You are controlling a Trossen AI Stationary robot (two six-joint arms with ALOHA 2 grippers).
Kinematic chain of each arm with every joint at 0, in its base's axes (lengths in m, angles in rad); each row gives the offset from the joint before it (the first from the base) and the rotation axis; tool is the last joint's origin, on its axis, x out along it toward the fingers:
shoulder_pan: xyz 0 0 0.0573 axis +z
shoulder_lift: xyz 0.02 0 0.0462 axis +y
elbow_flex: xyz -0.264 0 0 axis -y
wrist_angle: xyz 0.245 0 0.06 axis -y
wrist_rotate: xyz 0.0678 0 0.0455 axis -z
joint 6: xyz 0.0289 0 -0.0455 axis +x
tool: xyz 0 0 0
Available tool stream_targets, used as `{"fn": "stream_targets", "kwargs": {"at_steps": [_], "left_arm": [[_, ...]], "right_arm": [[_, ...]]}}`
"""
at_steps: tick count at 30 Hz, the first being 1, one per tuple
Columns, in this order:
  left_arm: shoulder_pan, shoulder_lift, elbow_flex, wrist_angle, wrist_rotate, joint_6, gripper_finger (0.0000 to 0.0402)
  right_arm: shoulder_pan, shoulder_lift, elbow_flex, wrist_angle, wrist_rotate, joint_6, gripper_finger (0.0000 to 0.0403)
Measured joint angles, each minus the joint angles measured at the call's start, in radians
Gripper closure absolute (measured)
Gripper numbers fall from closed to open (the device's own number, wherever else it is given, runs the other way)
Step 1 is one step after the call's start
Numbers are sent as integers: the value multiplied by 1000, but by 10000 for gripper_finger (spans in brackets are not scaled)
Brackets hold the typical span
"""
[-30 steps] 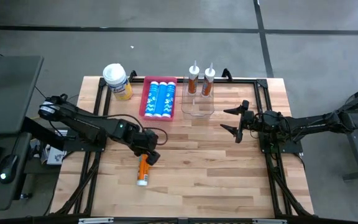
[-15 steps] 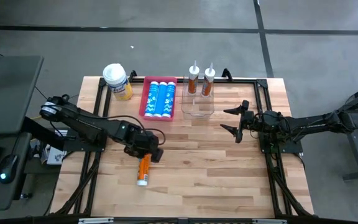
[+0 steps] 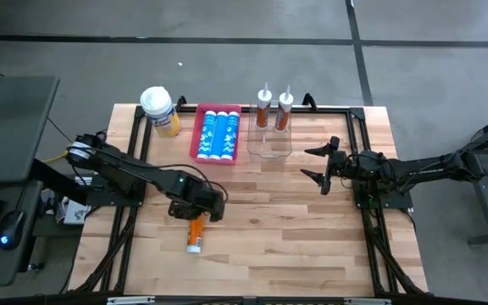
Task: Sort silicone sealant tubes
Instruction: Put the orange silicone sealant into the transparent bin
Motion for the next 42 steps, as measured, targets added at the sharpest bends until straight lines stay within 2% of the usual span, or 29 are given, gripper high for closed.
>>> {"fn": "stream_targets", "kwargs": {"at_steps": [3, 18, 28, 39, 42], "left_arm": [[0, 30, 4, 22, 23, -15, 11], [0, 51, 2, -140, 15, -29, 11], [0, 139, 2, -73, 22, -19, 11], [0, 141, 2, -75, -12, 10, 11], [0, 175, 3, -49, -11, 33, 11]], "right_arm": [[0, 0, 0, -6, 0, 0, 82], [0, 0, 0, -15, 0, 0, 82], [0, 0, 0, -17, 0, 0, 82], [0, 0, 0, -16, 0, 0, 82], [0, 0, 0, -15, 0, 0, 82]]}}
